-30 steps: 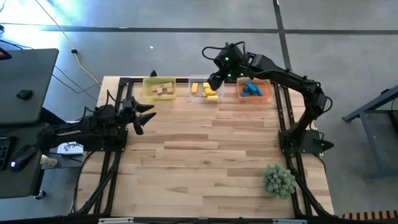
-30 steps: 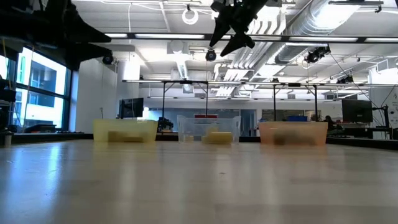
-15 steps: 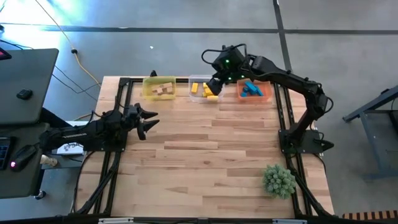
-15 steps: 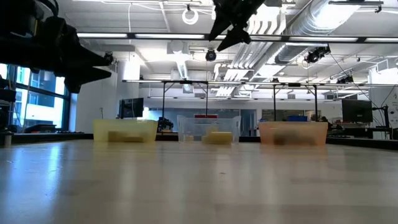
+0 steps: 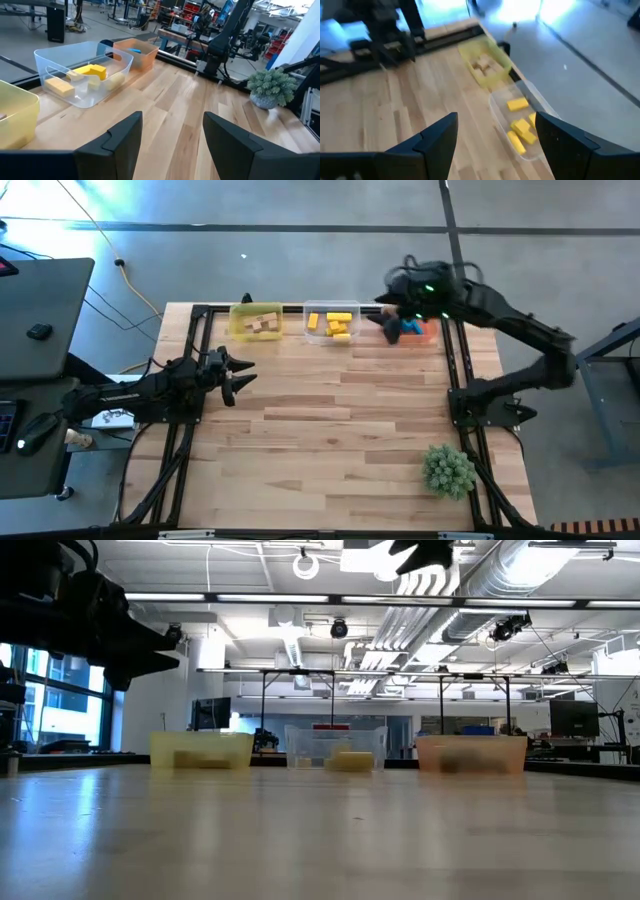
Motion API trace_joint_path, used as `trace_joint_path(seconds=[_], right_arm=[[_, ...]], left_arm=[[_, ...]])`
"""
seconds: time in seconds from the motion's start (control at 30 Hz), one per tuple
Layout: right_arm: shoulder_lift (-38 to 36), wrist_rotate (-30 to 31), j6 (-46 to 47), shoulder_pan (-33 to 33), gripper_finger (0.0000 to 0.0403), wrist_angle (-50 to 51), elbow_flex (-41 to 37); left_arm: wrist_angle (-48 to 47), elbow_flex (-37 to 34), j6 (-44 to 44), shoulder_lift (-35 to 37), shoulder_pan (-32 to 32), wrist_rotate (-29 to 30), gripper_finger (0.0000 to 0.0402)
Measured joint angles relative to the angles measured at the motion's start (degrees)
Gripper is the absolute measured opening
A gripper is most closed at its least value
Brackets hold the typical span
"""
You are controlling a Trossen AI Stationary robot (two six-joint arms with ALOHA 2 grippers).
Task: Sort & place blocks by color
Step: Return to Home Position
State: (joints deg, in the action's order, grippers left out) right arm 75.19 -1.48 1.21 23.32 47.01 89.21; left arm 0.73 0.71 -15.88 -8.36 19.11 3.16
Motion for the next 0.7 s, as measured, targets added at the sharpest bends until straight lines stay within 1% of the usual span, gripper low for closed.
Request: trace_joint_path(seconds=[0.17, 0.33, 0.47, 0.6, 0.7], right_arm=[[-14.3, -3.06, 2.98, -0.14, 0.0254, -11.05, -16.63], [-27.68, -3.13, 7.46, -0.26, 0.0254, -16.14, -31.25], [-37.9, -2.66, 10.18, -1.61, 0.0254, -22.33, -43.14], [-46.28, -1.53, 15.25, -3.26, 0.0254, -29.9, -54.13], [-51.37, -1.08, 18.22, -4.63, 0.0254, -33.82, -60.97]], left_arm=[[0.01, 0.02, 0.02, 0.0, -0.02, 0.0, 0.02], [0.01, 0.02, 0.0, 0.0, -0.02, 0.0, 0.02], [0.01, 0.02, 0.0, 0.0, -0.02, 0.0, 0.02], [0.01, 0.02, 0.0, 0.0, -0.02, 0.02, 0.02], [0.01, 0.02, 0.0, 0.0, -0.02, 0.02, 0.02]])
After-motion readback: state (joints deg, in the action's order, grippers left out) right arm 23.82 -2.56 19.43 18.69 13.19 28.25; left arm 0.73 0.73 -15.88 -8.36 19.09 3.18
